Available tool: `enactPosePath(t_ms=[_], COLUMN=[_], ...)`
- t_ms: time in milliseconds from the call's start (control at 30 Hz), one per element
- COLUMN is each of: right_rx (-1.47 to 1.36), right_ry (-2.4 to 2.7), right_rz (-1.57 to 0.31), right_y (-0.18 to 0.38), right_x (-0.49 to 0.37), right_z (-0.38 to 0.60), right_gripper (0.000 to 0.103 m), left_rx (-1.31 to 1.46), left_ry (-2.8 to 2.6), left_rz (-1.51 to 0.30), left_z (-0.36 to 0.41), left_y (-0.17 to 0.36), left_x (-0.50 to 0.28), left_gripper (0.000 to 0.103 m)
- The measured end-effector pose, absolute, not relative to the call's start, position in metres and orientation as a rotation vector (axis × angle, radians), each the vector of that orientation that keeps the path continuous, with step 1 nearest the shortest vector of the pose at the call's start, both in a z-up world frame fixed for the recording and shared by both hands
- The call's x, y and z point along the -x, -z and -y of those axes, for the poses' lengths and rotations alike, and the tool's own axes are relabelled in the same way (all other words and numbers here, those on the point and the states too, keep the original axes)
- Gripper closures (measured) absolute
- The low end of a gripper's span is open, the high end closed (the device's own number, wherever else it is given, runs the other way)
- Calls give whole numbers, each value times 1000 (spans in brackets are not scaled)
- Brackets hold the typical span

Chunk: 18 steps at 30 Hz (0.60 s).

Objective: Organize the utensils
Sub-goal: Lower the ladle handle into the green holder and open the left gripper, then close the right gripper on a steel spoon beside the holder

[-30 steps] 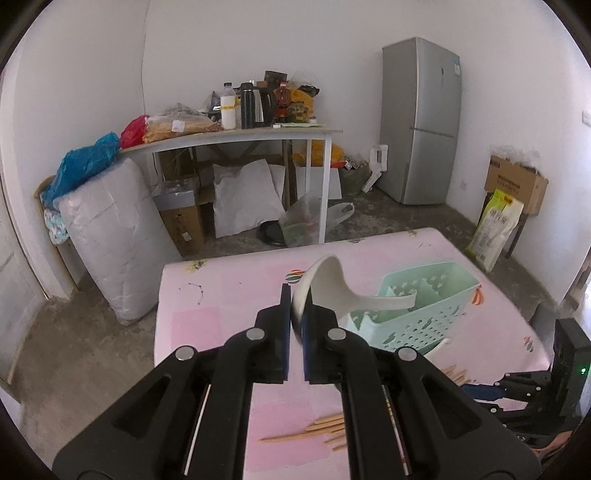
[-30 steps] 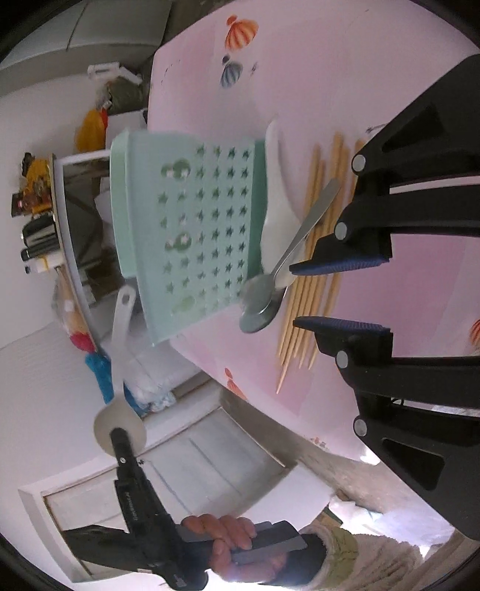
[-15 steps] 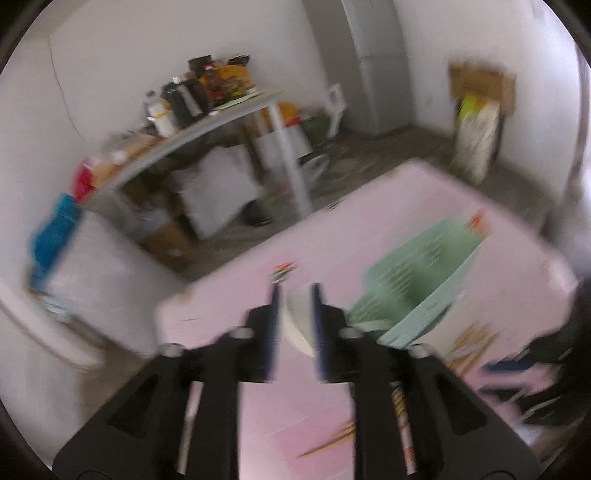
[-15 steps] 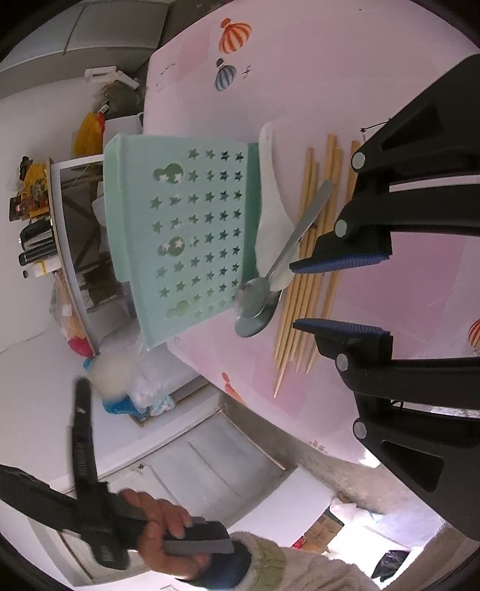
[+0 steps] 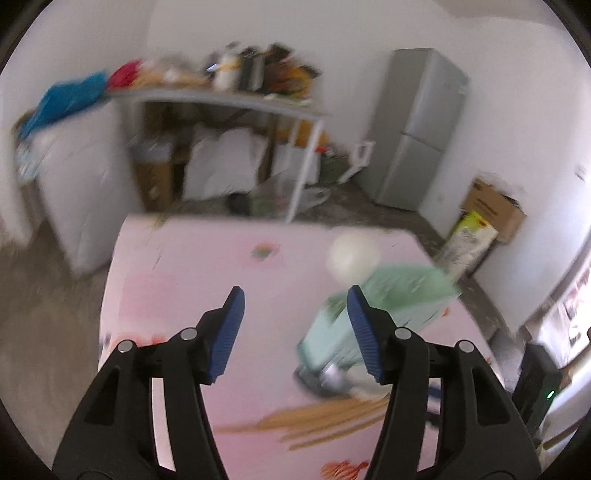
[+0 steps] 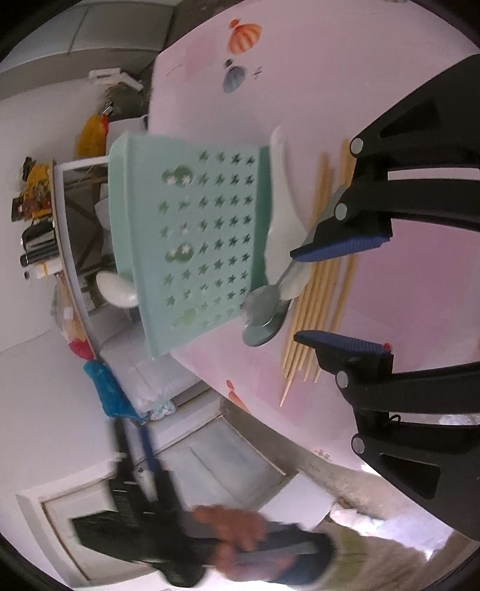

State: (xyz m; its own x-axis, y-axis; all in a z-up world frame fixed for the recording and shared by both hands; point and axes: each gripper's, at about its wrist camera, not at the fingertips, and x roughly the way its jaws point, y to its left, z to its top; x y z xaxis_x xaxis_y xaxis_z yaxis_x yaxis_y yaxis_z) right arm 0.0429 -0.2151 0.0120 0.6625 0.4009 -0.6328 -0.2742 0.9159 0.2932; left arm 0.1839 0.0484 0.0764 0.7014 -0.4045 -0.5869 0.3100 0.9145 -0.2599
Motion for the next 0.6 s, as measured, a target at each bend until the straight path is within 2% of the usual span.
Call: enactPosePath(t_ms=[267, 500, 600], right_rx=[94, 410, 541], right_ry=[-385, -301, -257], right_rz=[-796, -784, -756], right_y=[8, 27, 35], right_x=[-85, -98, -96], right_z=[159, 121, 107], right_gripper=[64, 66, 71], left_rx=[156, 127, 130], left_ry=[237, 208, 211], left_rz=[-885, -882, -889], left_z=[-70, -68, -68], left_y=[29, 54, 59], left_x=[-149, -138, -140], left_gripper=[48, 48, 48])
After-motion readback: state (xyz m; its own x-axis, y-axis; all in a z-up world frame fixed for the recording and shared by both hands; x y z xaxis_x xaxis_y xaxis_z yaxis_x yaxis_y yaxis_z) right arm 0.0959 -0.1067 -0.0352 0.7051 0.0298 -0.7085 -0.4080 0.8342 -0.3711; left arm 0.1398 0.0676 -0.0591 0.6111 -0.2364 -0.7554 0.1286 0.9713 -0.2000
